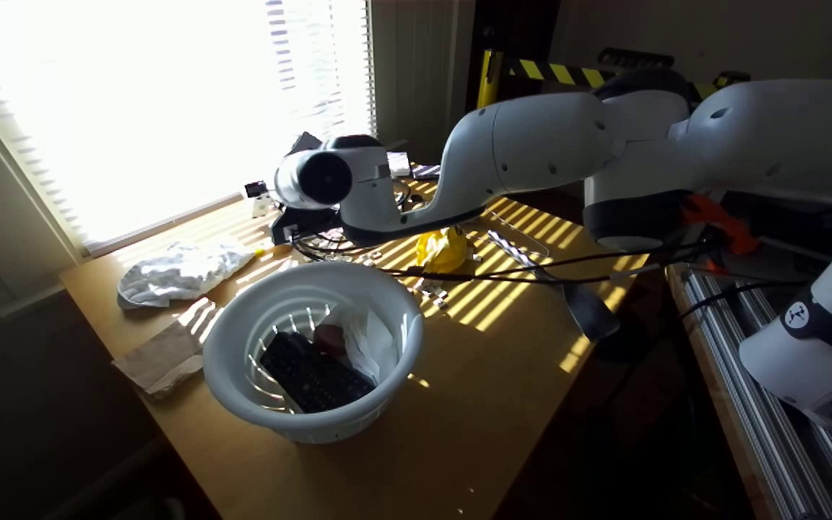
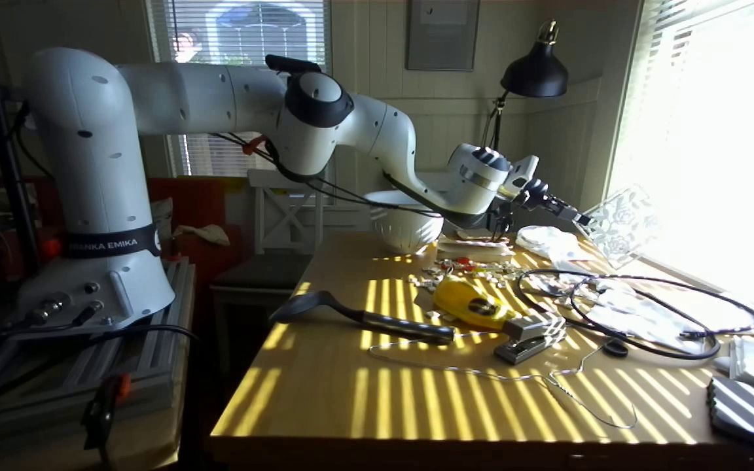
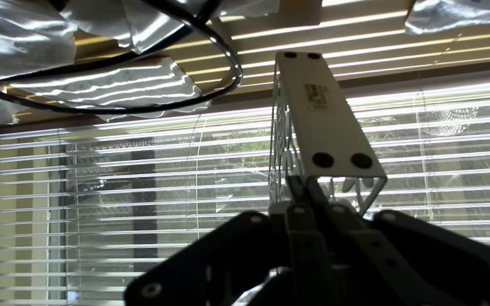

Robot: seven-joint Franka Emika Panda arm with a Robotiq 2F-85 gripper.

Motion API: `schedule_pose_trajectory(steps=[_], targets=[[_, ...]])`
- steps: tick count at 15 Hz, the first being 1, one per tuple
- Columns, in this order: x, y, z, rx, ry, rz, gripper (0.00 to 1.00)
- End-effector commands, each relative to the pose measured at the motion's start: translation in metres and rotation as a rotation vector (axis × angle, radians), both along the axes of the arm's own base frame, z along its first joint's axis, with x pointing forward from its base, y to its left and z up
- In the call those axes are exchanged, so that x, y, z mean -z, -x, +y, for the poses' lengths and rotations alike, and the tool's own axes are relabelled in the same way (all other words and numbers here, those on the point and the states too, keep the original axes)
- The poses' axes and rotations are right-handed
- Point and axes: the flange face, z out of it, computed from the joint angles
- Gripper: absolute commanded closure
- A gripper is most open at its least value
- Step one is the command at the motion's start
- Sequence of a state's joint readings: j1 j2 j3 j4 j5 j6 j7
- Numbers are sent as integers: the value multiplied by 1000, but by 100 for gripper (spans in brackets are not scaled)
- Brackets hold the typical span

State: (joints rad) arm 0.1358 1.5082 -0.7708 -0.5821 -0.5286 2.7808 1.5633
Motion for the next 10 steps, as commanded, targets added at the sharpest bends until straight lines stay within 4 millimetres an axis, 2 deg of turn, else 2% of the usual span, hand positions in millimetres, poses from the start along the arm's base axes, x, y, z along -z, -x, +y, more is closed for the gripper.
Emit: schedule_pose_trajectory(steps=[1,3,5,10], targets=[[11,4,21,113,42,-28,99],[21,10,28,127,39,-16,99],[25,14,26,132,40,-20,99],[30,28,-1,104,50,6,99]])
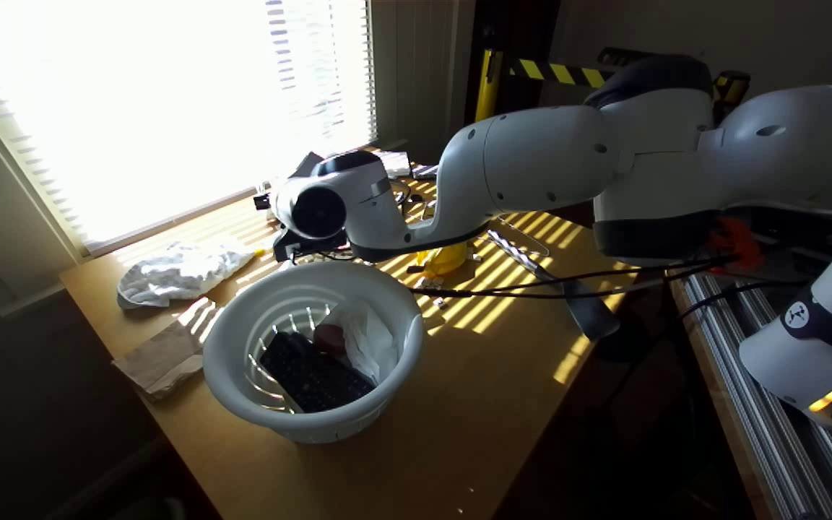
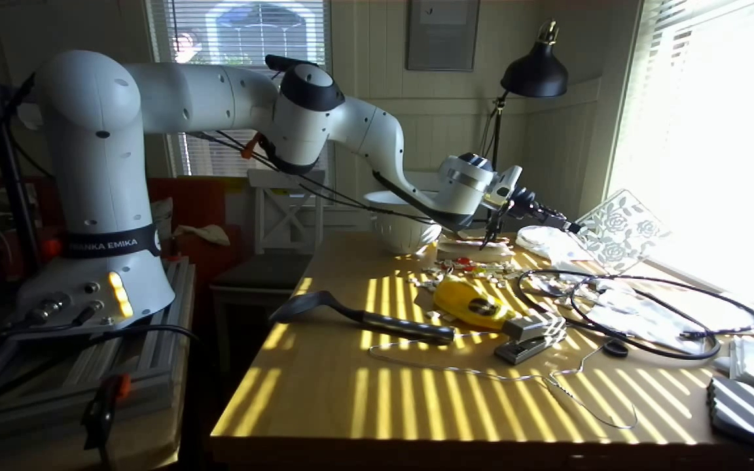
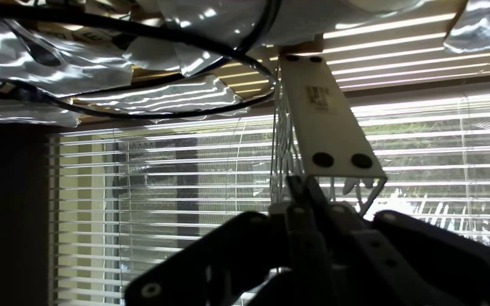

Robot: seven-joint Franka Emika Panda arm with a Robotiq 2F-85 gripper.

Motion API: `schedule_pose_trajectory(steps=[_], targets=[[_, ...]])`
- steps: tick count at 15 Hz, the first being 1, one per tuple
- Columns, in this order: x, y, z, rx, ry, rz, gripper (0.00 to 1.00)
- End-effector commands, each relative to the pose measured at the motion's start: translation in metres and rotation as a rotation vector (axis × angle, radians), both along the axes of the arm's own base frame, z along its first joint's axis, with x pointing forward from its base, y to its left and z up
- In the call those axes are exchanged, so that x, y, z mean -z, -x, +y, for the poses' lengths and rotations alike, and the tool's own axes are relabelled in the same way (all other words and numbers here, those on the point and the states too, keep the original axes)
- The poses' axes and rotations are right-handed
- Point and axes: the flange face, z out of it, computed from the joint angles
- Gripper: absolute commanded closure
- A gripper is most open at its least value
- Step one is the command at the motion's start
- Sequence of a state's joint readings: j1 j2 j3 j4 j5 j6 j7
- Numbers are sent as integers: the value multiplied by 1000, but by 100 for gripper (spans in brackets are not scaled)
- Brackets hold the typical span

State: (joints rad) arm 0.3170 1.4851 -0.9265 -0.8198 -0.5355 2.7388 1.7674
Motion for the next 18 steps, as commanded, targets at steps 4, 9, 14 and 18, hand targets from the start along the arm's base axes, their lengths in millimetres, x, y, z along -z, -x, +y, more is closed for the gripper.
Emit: schedule_pose_trajectory(steps=[4,9,14,18], targets=[[7,25,-53,-164,-49,-19,99],[15,48,-75,-298,-230,-43,99],[62,82,-53,-399,-360,141,99],[62,87,-49,-419,-398,196,99]])
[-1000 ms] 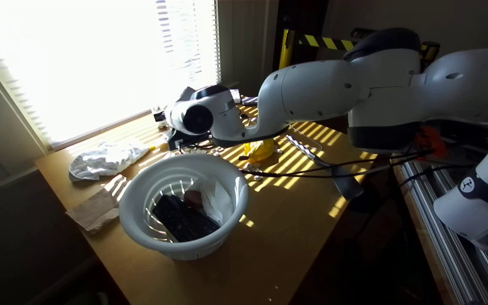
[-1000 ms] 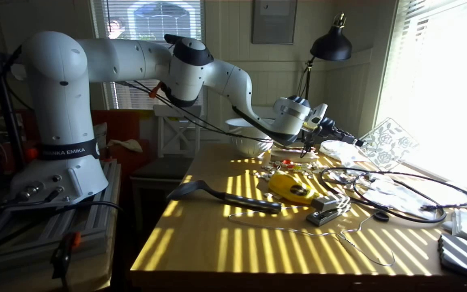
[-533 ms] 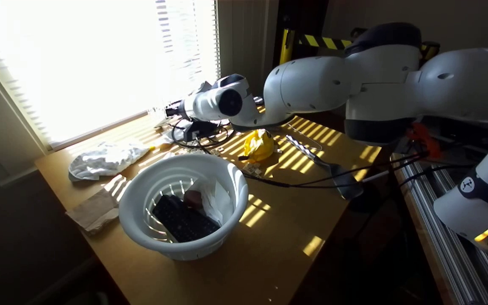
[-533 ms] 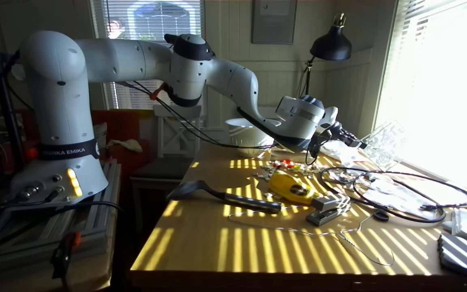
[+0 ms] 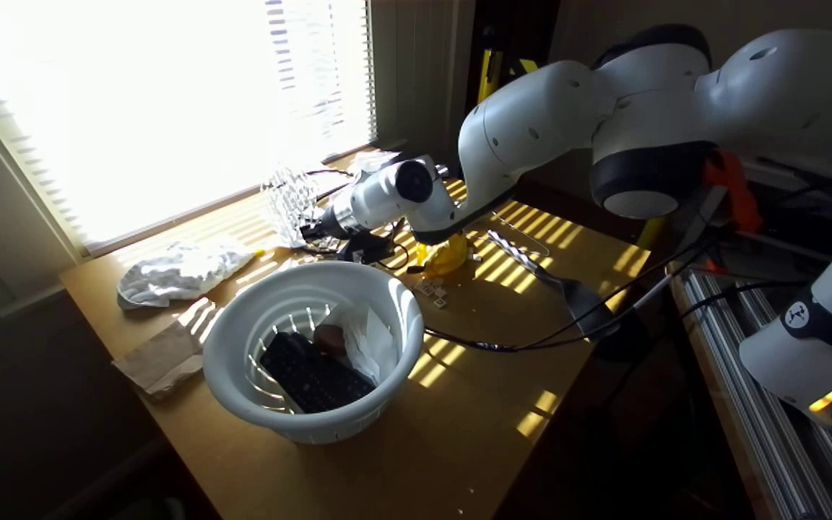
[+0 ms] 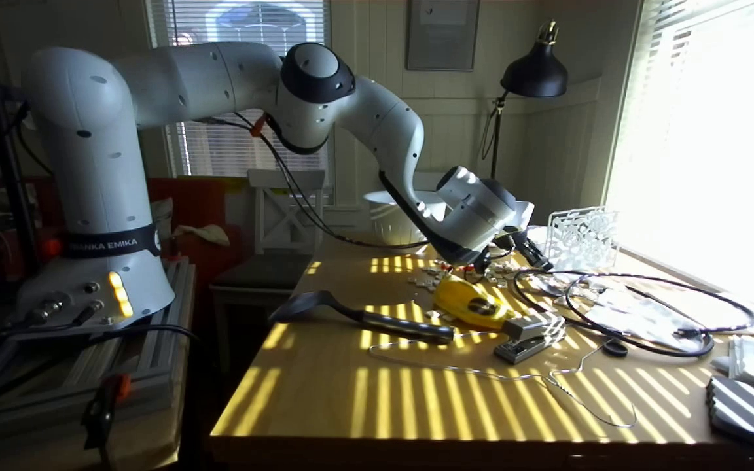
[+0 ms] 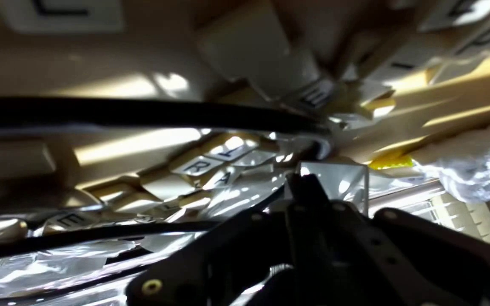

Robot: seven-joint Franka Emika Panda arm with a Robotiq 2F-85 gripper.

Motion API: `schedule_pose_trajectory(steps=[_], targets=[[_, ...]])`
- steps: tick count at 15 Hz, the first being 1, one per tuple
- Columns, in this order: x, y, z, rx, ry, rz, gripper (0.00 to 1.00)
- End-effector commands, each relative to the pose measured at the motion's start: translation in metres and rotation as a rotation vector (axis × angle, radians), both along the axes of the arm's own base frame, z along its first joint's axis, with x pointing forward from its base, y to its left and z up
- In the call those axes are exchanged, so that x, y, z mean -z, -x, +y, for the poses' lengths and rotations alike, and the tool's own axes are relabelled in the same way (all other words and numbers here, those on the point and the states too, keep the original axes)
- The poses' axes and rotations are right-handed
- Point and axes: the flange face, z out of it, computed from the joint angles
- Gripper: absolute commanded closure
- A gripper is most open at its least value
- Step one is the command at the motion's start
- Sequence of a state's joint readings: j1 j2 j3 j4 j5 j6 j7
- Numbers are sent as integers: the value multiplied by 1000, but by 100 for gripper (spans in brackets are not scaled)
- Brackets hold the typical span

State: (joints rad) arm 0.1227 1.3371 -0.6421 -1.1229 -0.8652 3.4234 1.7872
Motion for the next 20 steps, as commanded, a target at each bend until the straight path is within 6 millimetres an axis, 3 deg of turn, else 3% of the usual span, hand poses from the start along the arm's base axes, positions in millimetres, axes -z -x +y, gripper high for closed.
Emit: schedule_pose_trajectory(steps=[1,4,10,15,20], targets=[[5,10,9,-42,-20,81,99],[-6,1,-1,-6,6,81,99],[-47,-7,12,-36,85,110,99],[-73,-26,23,-92,125,161,99],[-65,-46,18,-154,74,272,99]])
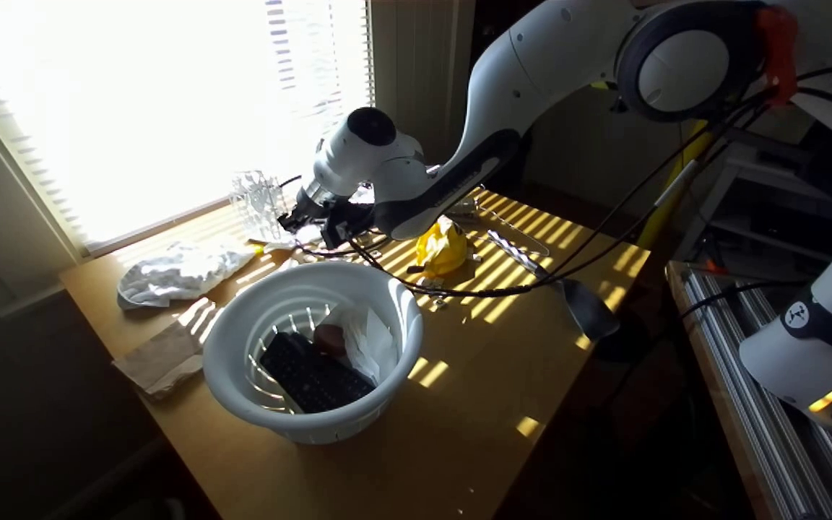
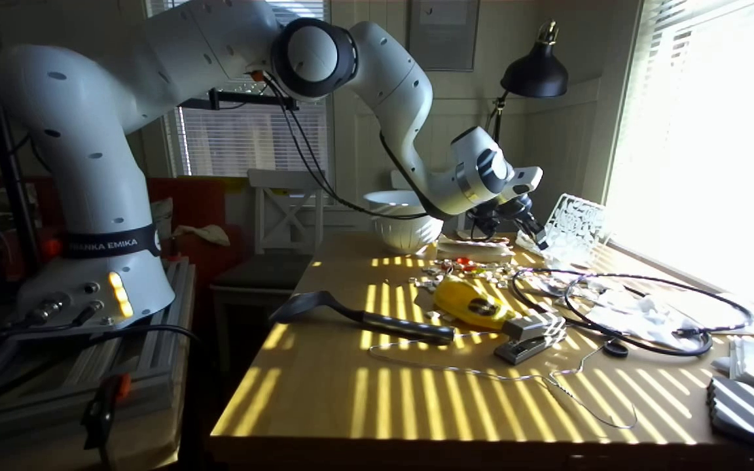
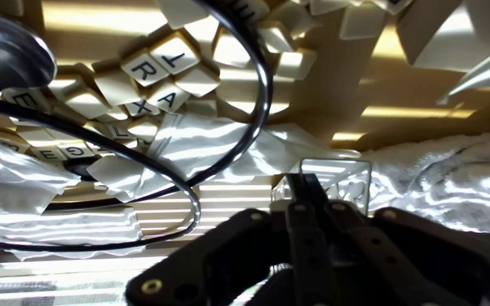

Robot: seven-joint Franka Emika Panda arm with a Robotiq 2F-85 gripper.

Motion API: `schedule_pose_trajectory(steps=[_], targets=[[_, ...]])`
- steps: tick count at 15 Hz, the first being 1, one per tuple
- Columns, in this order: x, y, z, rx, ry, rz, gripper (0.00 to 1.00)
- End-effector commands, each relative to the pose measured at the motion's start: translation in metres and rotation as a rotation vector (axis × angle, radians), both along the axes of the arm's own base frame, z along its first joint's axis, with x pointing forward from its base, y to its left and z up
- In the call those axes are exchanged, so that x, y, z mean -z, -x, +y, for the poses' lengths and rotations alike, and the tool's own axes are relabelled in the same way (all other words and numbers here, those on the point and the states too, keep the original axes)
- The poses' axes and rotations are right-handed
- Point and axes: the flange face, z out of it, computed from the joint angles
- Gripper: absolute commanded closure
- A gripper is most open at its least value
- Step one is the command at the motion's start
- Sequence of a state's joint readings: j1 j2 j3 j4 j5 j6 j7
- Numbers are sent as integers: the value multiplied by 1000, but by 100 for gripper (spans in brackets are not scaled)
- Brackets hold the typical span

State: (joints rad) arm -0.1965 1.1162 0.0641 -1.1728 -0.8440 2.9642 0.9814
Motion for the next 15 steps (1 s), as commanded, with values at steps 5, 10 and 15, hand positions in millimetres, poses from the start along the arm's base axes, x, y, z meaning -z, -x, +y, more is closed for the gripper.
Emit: schedule_pose_trajectory(steps=[5,10,15], targets=[[15,-21,-13,-53,-106,176,99],[21,-30,-16,-62,-151,245,99],[6,-36,-13,-17,-62,257,51]])
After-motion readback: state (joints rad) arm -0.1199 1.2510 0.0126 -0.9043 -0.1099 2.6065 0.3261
